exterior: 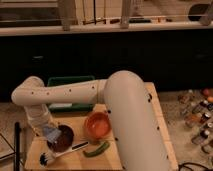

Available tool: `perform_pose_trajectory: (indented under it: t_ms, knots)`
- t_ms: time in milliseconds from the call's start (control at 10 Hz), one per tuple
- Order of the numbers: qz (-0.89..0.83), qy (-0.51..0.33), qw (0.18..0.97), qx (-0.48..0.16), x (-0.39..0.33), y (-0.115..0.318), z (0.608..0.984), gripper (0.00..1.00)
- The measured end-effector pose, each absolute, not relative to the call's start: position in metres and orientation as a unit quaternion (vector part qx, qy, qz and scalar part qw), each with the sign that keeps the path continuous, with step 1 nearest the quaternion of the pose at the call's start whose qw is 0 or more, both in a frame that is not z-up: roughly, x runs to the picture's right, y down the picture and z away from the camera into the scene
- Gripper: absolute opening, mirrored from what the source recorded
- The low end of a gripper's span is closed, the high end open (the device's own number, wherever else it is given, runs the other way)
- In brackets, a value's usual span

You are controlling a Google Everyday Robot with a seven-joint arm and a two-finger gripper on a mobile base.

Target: Wipe purple bowl with sponge

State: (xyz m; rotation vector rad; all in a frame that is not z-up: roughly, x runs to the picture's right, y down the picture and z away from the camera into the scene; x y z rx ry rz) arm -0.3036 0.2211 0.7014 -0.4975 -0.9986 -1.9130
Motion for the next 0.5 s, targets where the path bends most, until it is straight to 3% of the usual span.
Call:
perform_pose_trajectory:
  t_ms: [500]
  knots:
    - [-0.749, -0.443, 0.439, -0.223, -0.273, 0.263, 0.695, 0.00]
